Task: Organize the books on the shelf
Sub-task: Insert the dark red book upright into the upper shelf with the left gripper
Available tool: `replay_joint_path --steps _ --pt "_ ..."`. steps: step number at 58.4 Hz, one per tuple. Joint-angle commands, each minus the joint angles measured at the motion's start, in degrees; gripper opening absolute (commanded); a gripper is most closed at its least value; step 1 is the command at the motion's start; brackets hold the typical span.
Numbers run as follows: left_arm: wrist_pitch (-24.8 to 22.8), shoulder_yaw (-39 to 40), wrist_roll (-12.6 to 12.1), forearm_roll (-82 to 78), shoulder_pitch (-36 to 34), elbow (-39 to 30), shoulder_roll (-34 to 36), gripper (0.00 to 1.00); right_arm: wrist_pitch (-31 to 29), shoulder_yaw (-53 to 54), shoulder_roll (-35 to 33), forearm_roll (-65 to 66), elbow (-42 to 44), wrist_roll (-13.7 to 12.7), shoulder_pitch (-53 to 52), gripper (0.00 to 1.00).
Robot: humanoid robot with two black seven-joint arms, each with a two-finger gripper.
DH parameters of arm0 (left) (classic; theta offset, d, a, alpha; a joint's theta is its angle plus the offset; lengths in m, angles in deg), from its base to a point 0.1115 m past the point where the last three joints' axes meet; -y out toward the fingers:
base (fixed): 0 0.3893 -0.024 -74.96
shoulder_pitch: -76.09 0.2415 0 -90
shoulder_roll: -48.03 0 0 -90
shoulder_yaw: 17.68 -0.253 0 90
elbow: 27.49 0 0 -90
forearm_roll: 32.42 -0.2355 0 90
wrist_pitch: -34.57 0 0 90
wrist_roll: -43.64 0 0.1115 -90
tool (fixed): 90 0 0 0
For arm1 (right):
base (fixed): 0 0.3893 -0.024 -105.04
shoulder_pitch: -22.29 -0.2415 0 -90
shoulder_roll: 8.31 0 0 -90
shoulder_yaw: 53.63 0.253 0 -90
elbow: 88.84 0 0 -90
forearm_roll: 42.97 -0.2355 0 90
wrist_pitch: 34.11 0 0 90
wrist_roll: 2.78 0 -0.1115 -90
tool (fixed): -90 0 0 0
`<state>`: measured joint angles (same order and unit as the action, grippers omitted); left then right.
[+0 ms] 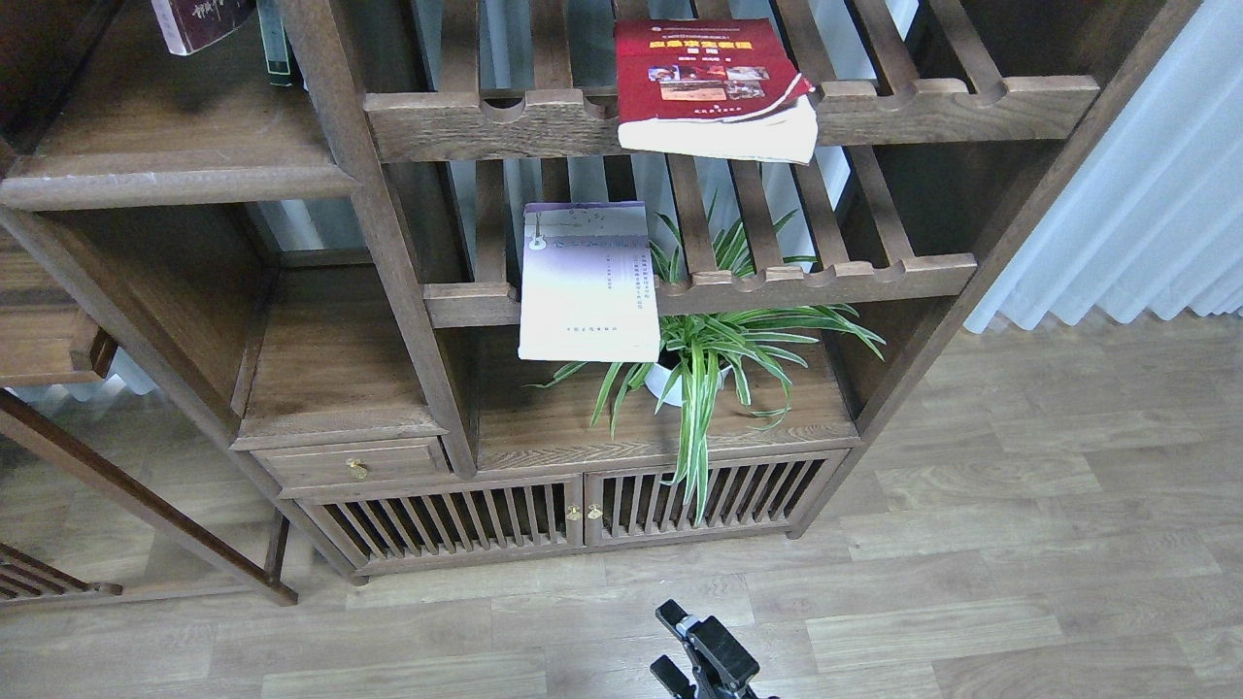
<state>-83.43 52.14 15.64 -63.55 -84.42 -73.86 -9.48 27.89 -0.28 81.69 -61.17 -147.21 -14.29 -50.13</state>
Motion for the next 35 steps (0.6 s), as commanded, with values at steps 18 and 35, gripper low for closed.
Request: replay_joint_path --steps 18,35 --pt "0.0 0.6 0.0 2.1 2.2 -2.1 0.3 0.97 0.0 0.0 0.0 0.0 0.0 0.1 -0.4 0.99" --pt "0.0 3.5 0.0 11.8 12.0 -8.8 5.0 0.99 0.0 1.1 0.0 -0.1 0.0 0.1 -0.4 0.99"
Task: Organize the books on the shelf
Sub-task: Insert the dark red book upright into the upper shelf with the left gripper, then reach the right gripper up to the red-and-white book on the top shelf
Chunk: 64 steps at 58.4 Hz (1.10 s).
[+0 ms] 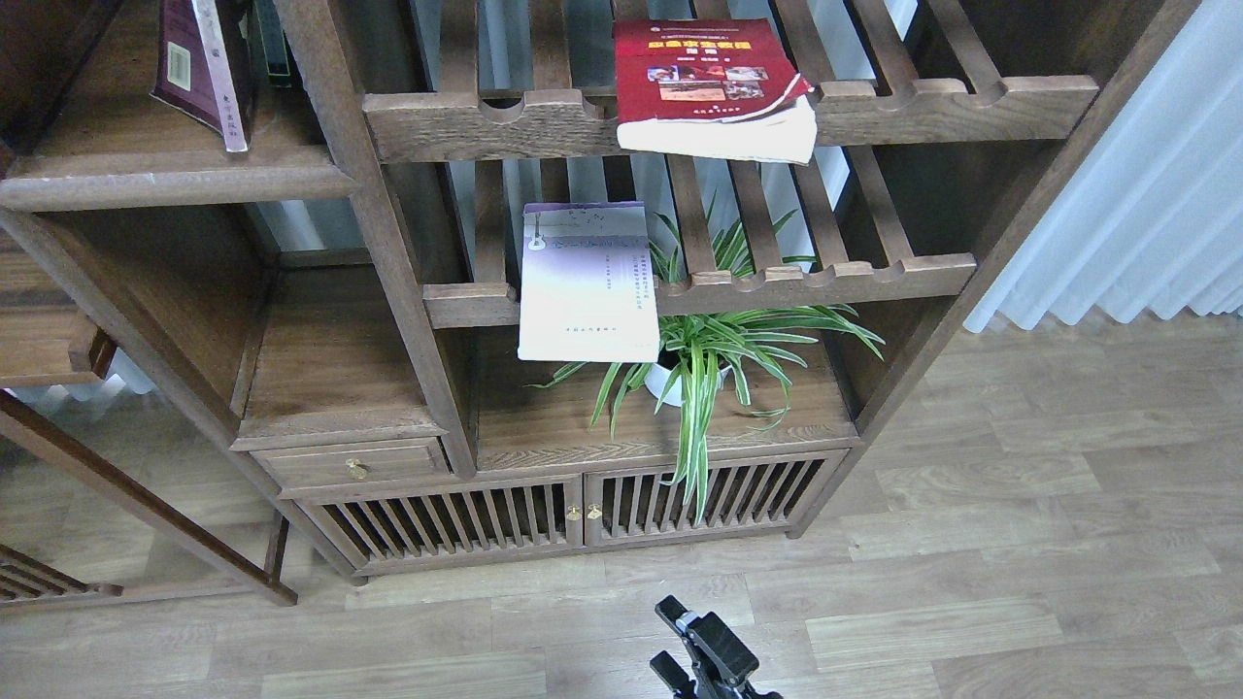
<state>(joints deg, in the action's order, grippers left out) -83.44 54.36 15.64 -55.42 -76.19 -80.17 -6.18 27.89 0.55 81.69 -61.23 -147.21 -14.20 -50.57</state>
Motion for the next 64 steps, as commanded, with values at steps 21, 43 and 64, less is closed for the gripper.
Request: replay_joint_path --steps 21,43,64 --pt "0.0 11.5 0.0 16.0 16.8 -12.5 3.0 1.0 0.0 0.6 0.0 -0.1 -1.7 1.3 -0.5 0.99" --pt "0.0 11.0 0.0 28.8 39.6 -26.5 0.4 1.0 0.0 1.9 0.0 0.1 -10.6 2.4 -1.6 0.98" --pt "0.0 4.3 0.0 29.1 58.9 -25.9 -6.7 1.0 0.0 1.7 0.0 0.7 -13.1 2.4 -7.4 0.91"
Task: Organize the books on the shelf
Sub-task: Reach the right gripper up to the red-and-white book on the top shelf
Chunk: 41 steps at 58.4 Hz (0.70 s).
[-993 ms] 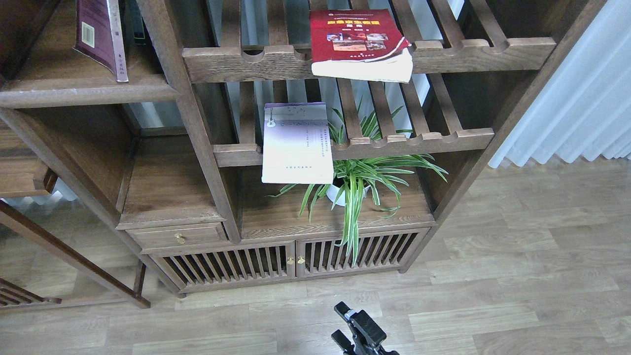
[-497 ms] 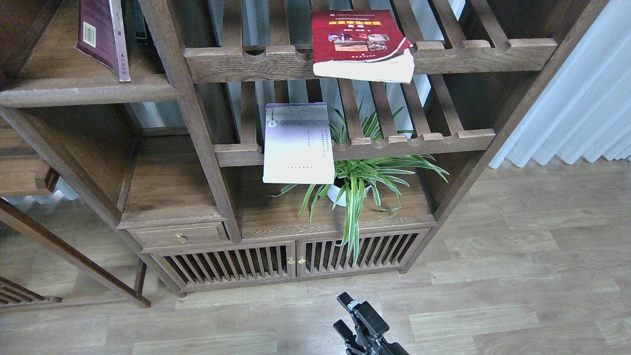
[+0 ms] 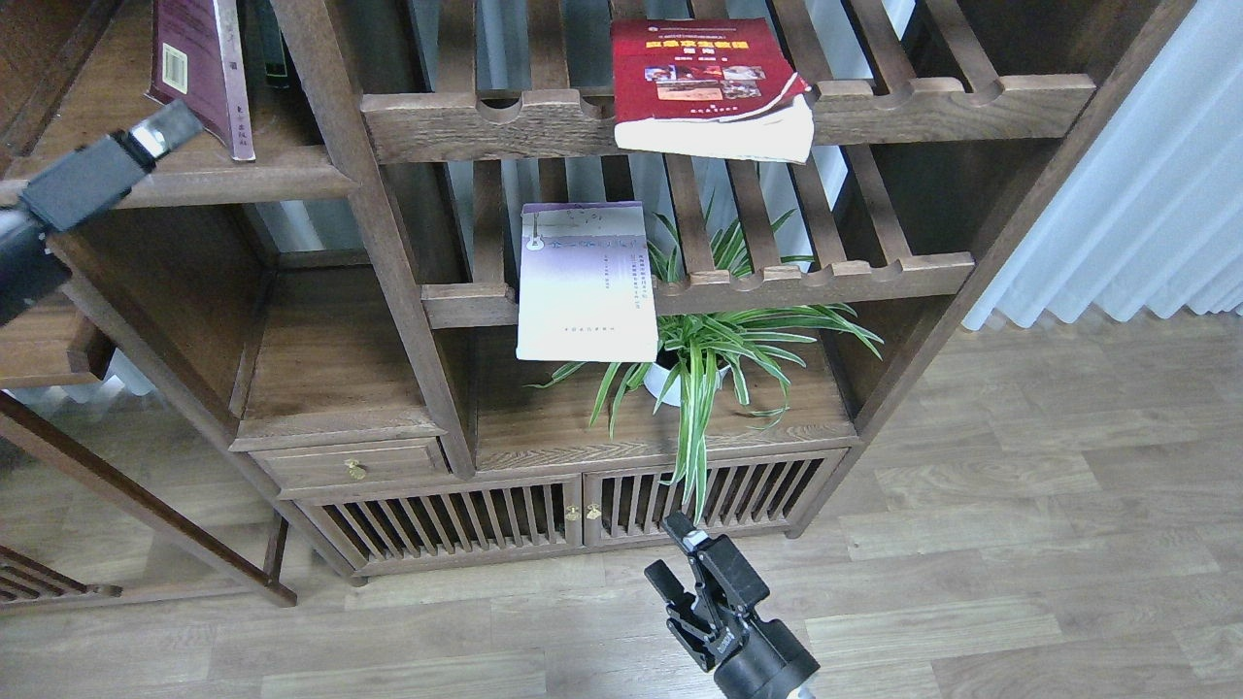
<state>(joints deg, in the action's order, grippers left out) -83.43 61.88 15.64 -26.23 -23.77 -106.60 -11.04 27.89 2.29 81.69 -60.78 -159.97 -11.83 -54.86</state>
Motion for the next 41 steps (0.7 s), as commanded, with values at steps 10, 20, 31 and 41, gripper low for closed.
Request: replay_joint_path --steps 10,20,31,41 --pt "0.0 -5.6 0.0 -0.4 9.4 4.6 -3.0 1.0 0.0 -0.6 0.0 4.2 -1.0 0.0 -9.2 0.88" --pt "0.0 -4.5 0.0 -0.4 9.9 6.9 -3.0 1.0 0.0 0.1 0.0 5.9 -0.9 0.0 -14.9 0.88" --pt "0.0 -4.4 0.0 -0.4 10.1 8.2 -3.1 1.0 0.0 2.3 0.0 5.6 -0.9 1.1 -19.8 0.89" --pt "0.0 -4.4 0.0 -0.4 10.1 8.6 -3.1 1.0 0.0 5.2 0.0 5.7 -0.9 2.5 -23.9 0.9"
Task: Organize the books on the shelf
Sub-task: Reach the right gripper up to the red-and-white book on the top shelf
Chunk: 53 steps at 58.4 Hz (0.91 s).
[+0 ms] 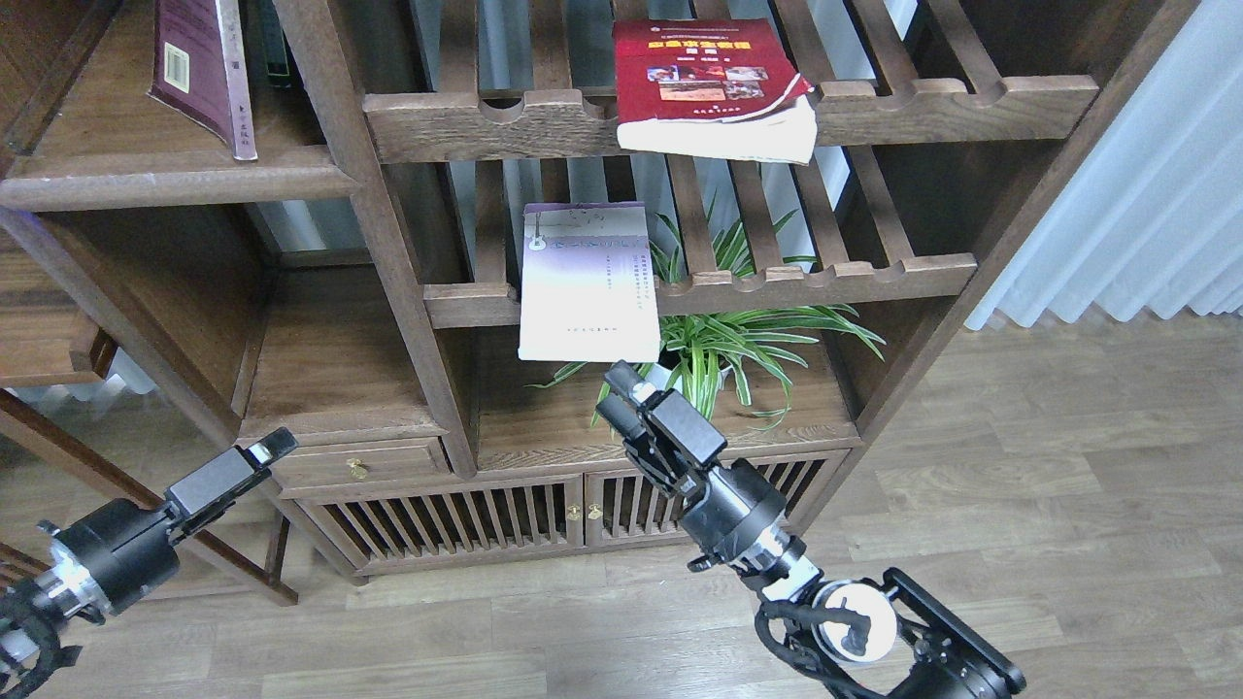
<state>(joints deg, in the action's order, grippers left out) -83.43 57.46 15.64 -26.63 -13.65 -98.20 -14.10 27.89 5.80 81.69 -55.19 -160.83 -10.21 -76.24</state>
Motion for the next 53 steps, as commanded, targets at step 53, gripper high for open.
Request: replay_joint_path --steps 53 --pt "0.0 -0.1 0.0 0.0 -0.6 1.3 -0.1 1.0 0.0 9.1 0.0 0.7 0.4 1.1 -13.1 0.9"
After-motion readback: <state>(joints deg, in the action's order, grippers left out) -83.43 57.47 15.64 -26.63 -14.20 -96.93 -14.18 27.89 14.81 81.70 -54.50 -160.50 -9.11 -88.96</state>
